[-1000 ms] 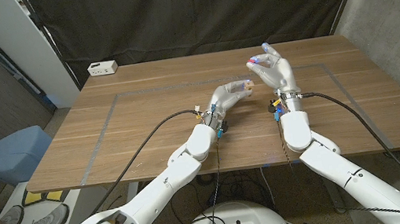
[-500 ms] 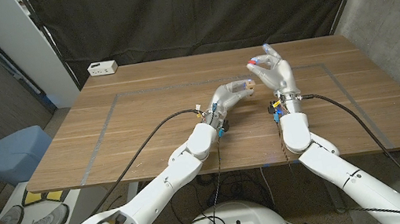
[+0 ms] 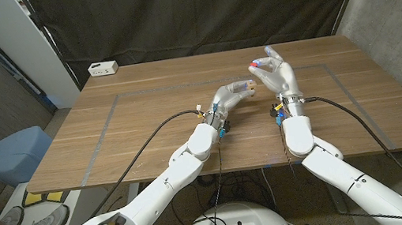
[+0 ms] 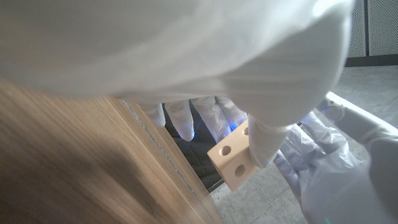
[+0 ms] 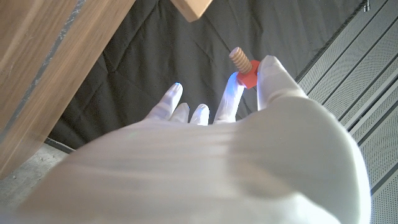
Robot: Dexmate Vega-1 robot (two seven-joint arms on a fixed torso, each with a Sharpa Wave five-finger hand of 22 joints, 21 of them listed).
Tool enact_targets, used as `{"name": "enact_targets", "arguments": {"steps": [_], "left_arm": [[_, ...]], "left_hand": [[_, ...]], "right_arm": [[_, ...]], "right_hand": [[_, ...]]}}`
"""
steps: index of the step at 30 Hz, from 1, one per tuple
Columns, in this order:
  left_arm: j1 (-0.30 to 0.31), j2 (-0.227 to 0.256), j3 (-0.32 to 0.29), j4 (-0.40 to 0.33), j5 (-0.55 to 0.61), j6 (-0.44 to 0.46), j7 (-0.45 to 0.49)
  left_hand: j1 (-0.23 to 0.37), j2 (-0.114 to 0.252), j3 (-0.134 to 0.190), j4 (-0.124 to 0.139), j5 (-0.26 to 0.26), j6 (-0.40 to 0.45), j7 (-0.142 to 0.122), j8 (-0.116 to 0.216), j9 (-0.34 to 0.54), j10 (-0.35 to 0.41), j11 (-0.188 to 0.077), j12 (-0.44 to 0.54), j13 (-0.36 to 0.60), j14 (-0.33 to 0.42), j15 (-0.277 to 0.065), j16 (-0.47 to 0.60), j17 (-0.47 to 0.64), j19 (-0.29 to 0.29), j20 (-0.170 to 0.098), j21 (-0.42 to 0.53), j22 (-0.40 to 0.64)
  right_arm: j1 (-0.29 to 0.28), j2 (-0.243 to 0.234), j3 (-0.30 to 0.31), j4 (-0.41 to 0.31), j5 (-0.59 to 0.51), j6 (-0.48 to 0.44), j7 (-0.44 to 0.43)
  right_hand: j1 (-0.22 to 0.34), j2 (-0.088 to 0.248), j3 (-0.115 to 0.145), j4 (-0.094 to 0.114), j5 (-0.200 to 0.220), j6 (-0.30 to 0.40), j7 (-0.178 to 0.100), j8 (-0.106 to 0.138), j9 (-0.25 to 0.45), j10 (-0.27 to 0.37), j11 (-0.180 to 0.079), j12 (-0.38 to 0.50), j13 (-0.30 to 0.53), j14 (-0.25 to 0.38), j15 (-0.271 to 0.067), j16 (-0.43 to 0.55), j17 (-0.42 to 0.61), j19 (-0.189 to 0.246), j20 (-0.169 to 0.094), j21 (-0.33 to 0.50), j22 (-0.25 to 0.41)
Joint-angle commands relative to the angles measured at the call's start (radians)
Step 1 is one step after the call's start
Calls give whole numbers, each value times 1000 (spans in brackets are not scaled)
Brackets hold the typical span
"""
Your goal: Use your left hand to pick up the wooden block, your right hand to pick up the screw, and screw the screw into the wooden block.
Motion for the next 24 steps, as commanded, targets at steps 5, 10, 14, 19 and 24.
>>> {"name": "enact_targets", "arguments": {"steps": [5, 10, 14, 19, 24], "left_arm": [[1, 4, 2, -3, 0, 3, 0], [-1, 4, 3, 0, 1, 0, -2], [-3, 3, 4, 1, 0, 1, -4], [-4, 3, 5, 1, 0, 3, -7], [-5, 2, 4, 2, -1, 6, -6]], "left_hand": [[4, 13, -1, 4, 6, 37, 6, 6, 3, 9, 0, 3, 5, 7, -100, 3, 3, -1, 6, 4, 3], [4, 13, -1, 4, 6, 37, 4, 6, 3, 9, 1, 2, 6, 6, -100, 3, 3, -2, 6, 4, 3], [4, 13, -2, 4, 6, 37, 4, 6, 3, 9, 1, 2, 6, 6, -100, 3, 3, -2, 5, 4, 3], [4, 14, -2, 4, 6, 38, 4, 6, 3, 9, 1, 1, 6, 7, -101, 3, 3, -2, 5, 4, 3], [5, 13, -3, 3, 7, 37, 6, 6, 3, 10, 1, 1, 7, 7, -100, 3, 3, -2, 4, 4, 3]], "right_arm": [[-24, -18, 7, -42, 13, -43, 25], [-18, -16, 3, -31, 18, -40, 29], [-15, -13, -1, -25, 20, -40, 29], [-15, -10, -3, -19, 22, -42, 26], [-16, -11, -6, -17, 21, -43, 25]], "right_hand": [[9, 2, -2, 0, -2, -3, 6, 3, 0, 2, 5, -2, 3, 2, -56, -2, 0, -1, -61, 0, 2], [8, 1, -4, 0, -2, -1, 4, 4, -2, 2, 5, -1, 3, 3, -55, -2, 0, -1, -60, 0, 2], [8, 2, -5, 1, -2, 0, 5, 5, -4, 2, 6, -1, 3, 3, -55, -2, 1, -1, -60, 0, 2], [7, 2, -7, 2, -2, 0, 5, 5, -5, 1, 3, -1, 3, 3, -54, -2, 1, -1, -59, 0, 2], [7, 2, -8, 2, -2, 1, 5, 6, -5, 1, 4, -1, 3, 3, -54, -2, 1, -1, -59, 1, 2]]}}
